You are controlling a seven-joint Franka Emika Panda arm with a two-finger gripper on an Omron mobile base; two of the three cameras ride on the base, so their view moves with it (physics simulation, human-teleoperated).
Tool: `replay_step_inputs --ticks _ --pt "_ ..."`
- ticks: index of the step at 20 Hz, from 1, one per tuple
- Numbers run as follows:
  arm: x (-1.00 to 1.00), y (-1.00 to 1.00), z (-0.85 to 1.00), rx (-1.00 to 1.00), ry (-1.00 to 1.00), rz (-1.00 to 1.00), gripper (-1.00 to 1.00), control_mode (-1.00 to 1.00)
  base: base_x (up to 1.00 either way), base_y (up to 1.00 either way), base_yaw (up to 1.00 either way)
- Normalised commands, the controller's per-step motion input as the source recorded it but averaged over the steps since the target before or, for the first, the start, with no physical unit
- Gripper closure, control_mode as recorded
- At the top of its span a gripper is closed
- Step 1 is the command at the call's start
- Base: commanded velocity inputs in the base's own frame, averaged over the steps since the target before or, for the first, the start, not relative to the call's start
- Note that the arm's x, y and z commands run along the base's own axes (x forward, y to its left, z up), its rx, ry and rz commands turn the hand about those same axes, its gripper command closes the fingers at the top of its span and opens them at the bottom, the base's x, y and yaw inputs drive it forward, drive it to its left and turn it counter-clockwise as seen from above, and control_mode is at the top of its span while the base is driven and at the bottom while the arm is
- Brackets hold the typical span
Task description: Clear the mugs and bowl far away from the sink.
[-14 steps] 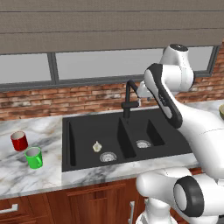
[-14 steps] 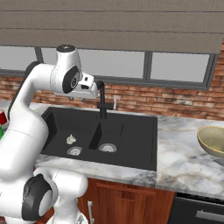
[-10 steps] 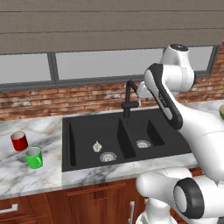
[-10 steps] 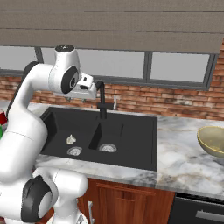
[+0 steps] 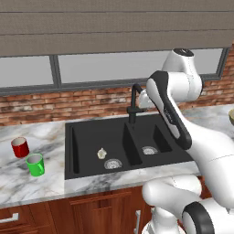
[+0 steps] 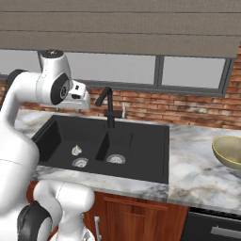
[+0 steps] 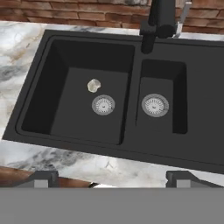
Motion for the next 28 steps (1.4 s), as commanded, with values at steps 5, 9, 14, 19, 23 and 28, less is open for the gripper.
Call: replay_step_inputs --ticks 5,9,14,19,23,28 --pt "-0.51 0.71 0.00 0.00 -0.09 0.03 -1.00 -1.00 0.00 0.00 0.00" --pt "-0.52 0.60 0.00 0.02 -0.14 0.00 -1.00 -1.00 0.00 0.00 0.00" --pt "-0.45 0.55 -0.01 0.00 -0.04 0.00 -1.00 -1.00 0.00 0.00 0.00" --pt "-0.29 0.57 -0.02 -0.02 0.00 0.08 -1.00 -1.00 0.00 0.00 0.00" --pt "-0.25 0.48 0.00 -0.09 0.00 0.20 -1.00 -1.00 0.00 0.00 0.00" --pt "-0.10 0.39 0.00 -0.02 0.00 0.12 -1.00 -1.00 0.00 0.00 0.00"
